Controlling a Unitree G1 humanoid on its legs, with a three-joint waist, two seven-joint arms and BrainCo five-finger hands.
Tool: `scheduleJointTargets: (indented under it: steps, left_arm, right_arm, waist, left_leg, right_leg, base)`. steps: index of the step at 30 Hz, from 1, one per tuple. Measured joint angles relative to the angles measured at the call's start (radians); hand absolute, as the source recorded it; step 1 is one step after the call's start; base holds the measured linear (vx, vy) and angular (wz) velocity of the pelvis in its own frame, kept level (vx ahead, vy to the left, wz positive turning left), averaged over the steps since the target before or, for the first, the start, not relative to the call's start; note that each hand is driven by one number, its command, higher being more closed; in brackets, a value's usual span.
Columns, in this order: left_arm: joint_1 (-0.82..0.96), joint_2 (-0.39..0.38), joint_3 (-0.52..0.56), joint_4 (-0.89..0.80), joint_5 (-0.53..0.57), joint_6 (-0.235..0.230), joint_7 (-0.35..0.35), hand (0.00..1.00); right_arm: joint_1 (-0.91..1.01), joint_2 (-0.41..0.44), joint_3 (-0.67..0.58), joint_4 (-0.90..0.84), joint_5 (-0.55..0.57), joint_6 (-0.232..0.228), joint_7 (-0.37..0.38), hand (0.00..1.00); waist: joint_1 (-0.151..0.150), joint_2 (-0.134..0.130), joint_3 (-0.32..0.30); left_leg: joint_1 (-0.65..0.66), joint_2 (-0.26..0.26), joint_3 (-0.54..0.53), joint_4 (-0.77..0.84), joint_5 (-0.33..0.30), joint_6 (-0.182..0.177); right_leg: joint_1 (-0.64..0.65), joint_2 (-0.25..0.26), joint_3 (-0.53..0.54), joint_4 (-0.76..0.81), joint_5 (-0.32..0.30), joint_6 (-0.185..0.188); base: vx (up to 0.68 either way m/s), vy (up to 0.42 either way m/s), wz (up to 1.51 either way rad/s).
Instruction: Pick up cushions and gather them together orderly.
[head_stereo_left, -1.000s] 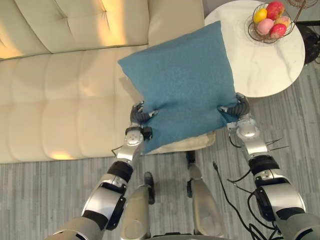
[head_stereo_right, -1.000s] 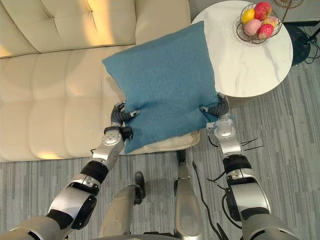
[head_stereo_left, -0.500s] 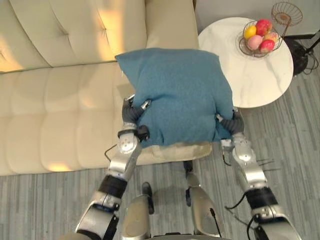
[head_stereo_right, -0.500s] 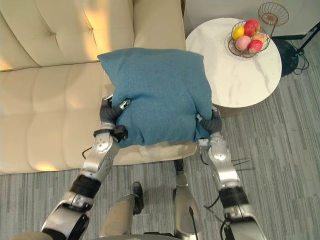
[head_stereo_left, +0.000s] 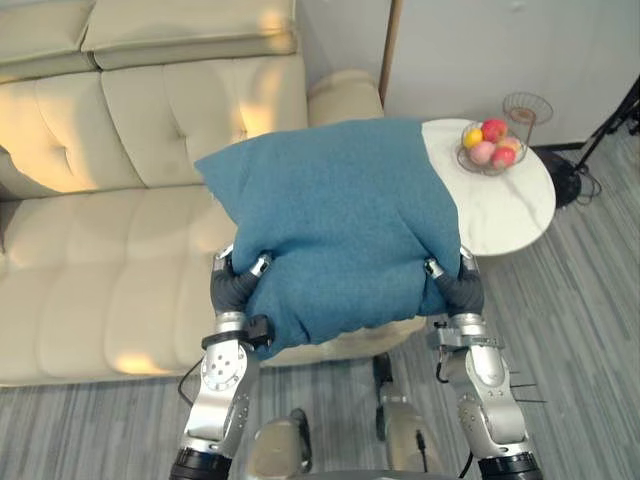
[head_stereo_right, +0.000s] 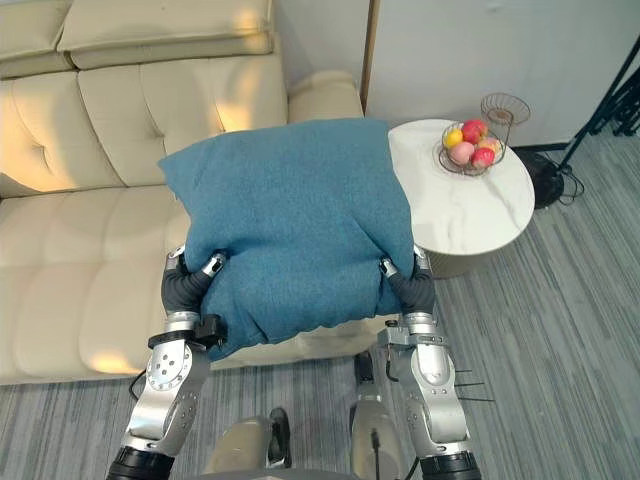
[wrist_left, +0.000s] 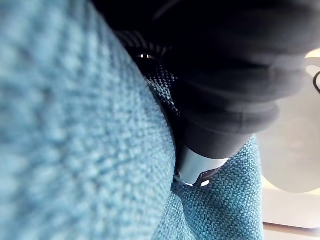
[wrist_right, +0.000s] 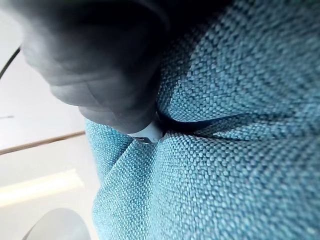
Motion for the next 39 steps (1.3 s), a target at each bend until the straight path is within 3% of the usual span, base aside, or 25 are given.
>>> scheduleJointTargets:
  steps: [2,3,4,5,6,7,8,9,10,12,13,17,23,26,27,28,29,31,33,35,36,37,38,39]
  left_arm:
    - [0.010,-0.007,0.001,-0.003,-0.001,0.000,0.000,1.00]
    - [0.010,-0.021,0.000,-0.010,-0.001,0.001,0.001,1.00]
    - [0.014,-0.036,0.001,-0.015,-0.001,0.002,0.001,1.00]
    - [0.016,-0.054,-0.001,-0.020,-0.001,0.003,0.000,1.00]
    - [0.034,-0.054,-0.006,-0.040,-0.001,0.014,-0.002,1.00]
    - [0.033,-0.055,-0.011,-0.051,-0.001,0.022,-0.017,1.00]
    - [0.033,-0.057,-0.012,-0.055,-0.001,0.022,-0.022,1.00]
    - [0.032,-0.062,-0.012,-0.061,-0.001,0.022,-0.026,1.00]
    - [0.031,-0.065,-0.013,-0.073,-0.001,0.022,-0.033,1.00]
    - [0.032,-0.069,-0.019,-0.087,-0.003,0.021,-0.046,1.00]
    - [0.032,-0.076,-0.022,-0.094,-0.003,0.021,-0.055,1.00]
    - [0.041,-0.074,-0.025,-0.084,-0.011,0.020,-0.064,1.00]
    - [0.061,-0.037,-0.025,-0.053,-0.021,0.024,-0.076,1.00]
    - [0.070,-0.024,-0.044,-0.034,-0.019,0.050,-0.091,1.00]
    - [0.079,-0.017,-0.054,-0.036,-0.017,0.058,-0.098,1.00]
    - [0.092,-0.015,-0.062,-0.035,0.002,0.077,-0.107,1.00]
    - [0.092,-0.004,-0.069,-0.036,0.003,0.081,-0.107,1.00]
    - [0.089,-0.003,-0.077,-0.036,0.003,0.081,-0.107,1.00]
    - [0.080,-0.004,-0.089,-0.035,0.002,0.082,-0.108,1.00]
    - [0.029,-0.004,-0.113,-0.014,0.003,0.086,-0.110,1.00]
    - [-0.008,-0.003,-0.126,0.026,0.005,0.086,-0.112,1.00]
    - [-0.021,-0.003,-0.128,0.044,0.007,0.086,-0.115,1.00]
    - [-0.029,-0.007,-0.129,0.064,0.019,0.092,-0.130,1.00]
    - [-0.019,-0.013,-0.138,0.064,0.023,0.097,-0.137,1.00]
  right_arm:
    - [-0.008,-0.003,0.000,-0.001,-0.026,-0.001,0.000,1.00]
    - [-0.016,-0.014,-0.001,-0.004,-0.029,-0.001,-0.002,1.00]
    - [-0.015,-0.026,-0.001,-0.006,-0.030,-0.001,-0.003,1.00]
    - [-0.022,-0.043,-0.004,-0.003,-0.029,0.001,-0.006,1.00]
    - [-0.024,-0.045,-0.011,0.021,-0.031,0.008,-0.008,1.00]
    - [-0.040,-0.042,-0.023,0.034,-0.033,0.016,-0.014,1.00]
    - [-0.046,-0.042,-0.023,0.034,-0.033,0.020,-0.021,1.00]
    - [-0.051,-0.042,-0.025,0.034,-0.033,0.022,-0.025,1.00]
    - [-0.051,-0.040,-0.030,0.032,-0.033,0.022,-0.025,1.00]
    - [-0.052,-0.031,-0.045,0.031,-0.034,0.023,-0.026,1.00]
    - [-0.052,-0.030,-0.051,0.028,-0.035,0.023,-0.026,1.00]
    - [-0.051,0.011,-0.068,0.027,-0.044,0.026,-0.027,1.00]
    - [-0.054,0.026,-0.067,0.114,-0.074,0.030,-0.018,1.00]
    - [-0.036,0.026,-0.075,0.176,-0.085,0.046,-0.018,1.00]
    - [-0.004,0.032,-0.082,0.174,-0.105,0.052,-0.018,1.00]
    - [0.042,0.048,-0.090,0.174,-0.119,0.065,-0.018,1.00]
    - [0.063,0.055,-0.093,0.175,-0.130,0.067,-0.018,1.00]
    - [0.066,0.063,-0.100,0.175,-0.149,0.067,-0.018,1.00]
    - [0.068,0.066,-0.122,0.175,-0.153,0.067,-0.016,1.00]
    - [0.074,0.065,-0.164,0.178,-0.165,0.074,-0.017,1.00]
    - [0.080,0.065,-0.185,0.180,-0.185,0.074,-0.018,1.00]
    - [0.084,0.066,-0.192,0.180,-0.187,0.074,-0.018,1.00]
    - [0.100,0.066,-0.202,0.181,-0.188,0.075,-0.017,1.00]
    - [0.124,0.061,-0.203,0.180,-0.189,0.079,-0.016,1.00]
  waist:
    - [0.020,-0.002,-0.021]
    - [0.043,0.008,-0.029]
    - [0.060,0.025,-0.044]
    - [0.072,0.073,-0.044]
    - [0.054,0.089,-0.046]
    - [0.047,0.078,-0.042]
    - [0.047,0.075,-0.040]
    - [0.045,0.072,-0.038]
    - [0.043,0.070,-0.038]
    - [0.038,0.072,-0.039]
    - [0.033,0.073,-0.039]
    - [0.021,0.044,-0.031]
    - [0.022,0.034,-0.036]
    - [0.004,0.021,-0.031]
    - [-0.016,0.005,-0.025]
    - [-0.037,-0.008,-0.015]
    - [-0.047,-0.014,-0.013]
    - [-0.050,-0.020,-0.014]
    - [-0.052,-0.021,-0.015]
    - [-0.055,-0.020,-0.014]
    - [-0.063,-0.025,-0.013]
    - [-0.067,-0.031,-0.011]
    - [-0.071,-0.045,-0.015]
    - [-0.083,-0.032,-0.021]
  left_leg:
    - [-0.076,-0.006,-0.049,-0.014,0.057,-0.017]
    - [-0.128,-0.004,-0.075,-0.043,0.112,-0.037]
    - [-0.169,0.004,-0.088,-0.081,0.158,-0.049]
    - [-0.202,0.028,-0.131,-0.140,0.229,-0.073]
    - [-0.187,0.041,-0.114,-0.343,0.439,-0.122]
    - [-0.193,0.041,0.005,-0.293,0.391,-0.096]
    - [-0.190,0.040,0.047,-0.251,0.358,-0.067]
    - [-0.184,0.038,0.104,-0.190,0.271,-0.036]
    - [-0.167,0.044,0.138,-0.126,0.199,-0.024]
    - [-0.144,0.059,0.179,-0.080,0.136,-0.012]
    - [-0.105,0.062,0.189,-0.108,0.106,-0.023]
    - [-0.072,0.035,0.180,-0.204,0.107,-0.026]
    - [-0.112,-0.011,0.184,-0.158,0.078,0.019]
    - [-0.116,-0.049,0.149,-0.065,0.011,0.063]
    - [-0.110,-0.071,0.129,-0.027,-0.023,0.077]
    - [-0.072,-0.098,0.088,0.034,-0.078,0.117]
    - [-0.052,-0.101,0.065,0.046,-0.096,0.127]
    - [-0.043,-0.106,0.032,0.048,-0.115,0.134]
    - [-0.040,-0.122,0.000,0.049,-0.130,0.138]
    - [-0.019,-0.142,-0.035,0.046,-0.162,0.137]
    - [0.018,-0.168,-0.064,0.024,-0.173,0.122]
    - [0.042,-0.180,-0.073,0.013,-0.175,0.107]
    - [0.103,-0.195,-0.082,0.005,-0.209,0.086]
    - [0.159,-0.180,-0.105,0.002,-0.253,0.057]
  right_leg:
    - [0.089,0.015,-0.002,-0.115,-0.091,-0.001]
    - [0.115,0.036,-0.016,-0.262,-0.143,-0.042]
    - [0.117,0.046,-0.044,-0.358,-0.158,-0.071]
    - [0.105,0.088,-0.082,-0.422,-0.128,-0.107]
    - [0.086,0.084,-0.179,-0.461,-0.082,-0.159]
    - [0.076,0.067,-0.234,-0.482,-0.050,-0.180]
    - [0.072,0.061,-0.247,-0.498,-0.033,-0.182]
    - [0.067,0.046,-0.275,-0.526,-0.001,-0.186]
    - [0.060,0.030,-0.306,-0.551,0.030,-0.188]
    - [0.059,0.015,-0.338,-0.588,0.064,-0.180]
    - [0.059,0.012,-0.351,-0.616,0.075,-0.169]
    - [0.052,0.002,-0.334,-0.655,0.106,-0.123]
    - [0.059,-0.030,-0.312,-0.723,0.157,-0.087]
    - [0.056,-0.091,-0.330,-0.595,0.095,-0.051]
    - [0.049,-0.126,-0.321,-0.468,0.071,-0.059]
    - [-0.090,-0.158,-0.191,-0.102,0.114,-0.111]
    - [-0.121,-0.143,-0.154,-0.037,0.070,-0.077]
    - [-0.165,-0.094,-0.142,-0.065,0.011,-0.049]
    - [-0.196,-0.066,-0.154,-0.153,0.004,-0.043]
    - [-0.218,-0.049,-0.191,-0.347,0.037,-0.035]
    - [-0.213,-0.049,-0.197,-0.505,0.116,-0.022]
    - [-0.205,-0.051,-0.198,-0.562,0.151,-0.028]
    - [-0.196,-0.063,-0.198,-0.602,0.188,-0.068]
    - [-0.173,-0.055,-0.208,-0.554,0.259,-0.128]
  base:
    - [-0.29,-0.240,0.70]
    - [-0.31,-0.241,0.44]
    - [-0.38,-0.262,0.54]
    - [-0.49,-0.277,1.18]
    - [-0.59,-0.287,1.64]
    - [-0.52,-0.243,1.56]
    - [-0.41,-0.173,1.07]
    - [-0.30,-0.088,0.82]
    - [-0.28,-0.050,0.86]
    - [-0.28,0.032,0.74]
    - [-0.31,0.108,0.75]
    - [-0.23,0.135,0.46]
    - [-0.06,0.189,0.01]
    - [0.08,0.172,0.24]
    - [0.24,0.211,0.90]
    - [0.23,0.130,1.05]
    - [0.29,0.096,0.87]
    - [0.28,-0.010,0.50]
    - [0.27,-0.023,0.42]
    - [0.39,-0.074,0.61]
    - [0.41,-0.104,0.67]
    - [0.47,-0.152,0.73]
    - [0.52,-0.213,0.65]
    - [0.55,-0.241,0.55]
